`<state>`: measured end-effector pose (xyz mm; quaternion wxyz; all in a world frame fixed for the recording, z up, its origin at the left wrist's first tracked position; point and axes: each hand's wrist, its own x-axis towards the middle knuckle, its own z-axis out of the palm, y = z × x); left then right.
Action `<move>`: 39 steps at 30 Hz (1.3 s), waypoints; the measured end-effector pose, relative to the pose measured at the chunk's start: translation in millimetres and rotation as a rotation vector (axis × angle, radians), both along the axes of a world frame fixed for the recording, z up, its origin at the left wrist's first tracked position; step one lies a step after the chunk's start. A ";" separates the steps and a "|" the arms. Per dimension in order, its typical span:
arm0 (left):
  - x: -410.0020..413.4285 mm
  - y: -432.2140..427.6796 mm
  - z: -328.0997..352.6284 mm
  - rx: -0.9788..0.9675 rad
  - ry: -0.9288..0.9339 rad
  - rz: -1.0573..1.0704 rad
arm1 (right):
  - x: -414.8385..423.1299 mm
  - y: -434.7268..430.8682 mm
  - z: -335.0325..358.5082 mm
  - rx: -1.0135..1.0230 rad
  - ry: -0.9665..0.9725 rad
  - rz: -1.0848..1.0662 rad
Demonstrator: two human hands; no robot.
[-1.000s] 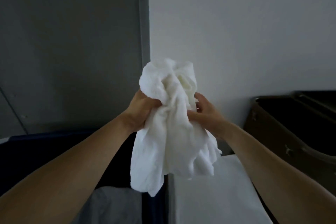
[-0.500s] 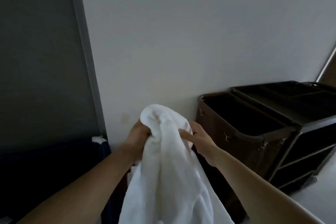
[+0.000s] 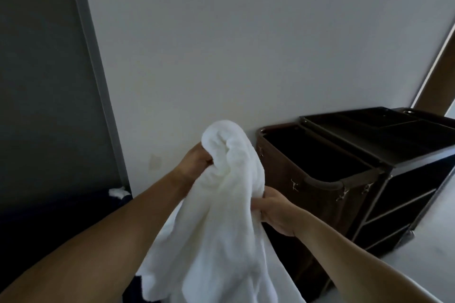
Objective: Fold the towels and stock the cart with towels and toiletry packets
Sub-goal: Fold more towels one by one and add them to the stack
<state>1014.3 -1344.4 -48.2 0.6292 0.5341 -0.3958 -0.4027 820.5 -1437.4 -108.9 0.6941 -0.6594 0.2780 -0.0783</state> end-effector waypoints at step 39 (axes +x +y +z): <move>-141.1 -52.3 -212.6 0.724 -1.071 -0.117 | -21.0 -133.4 -83.4 -0.258 0.527 0.179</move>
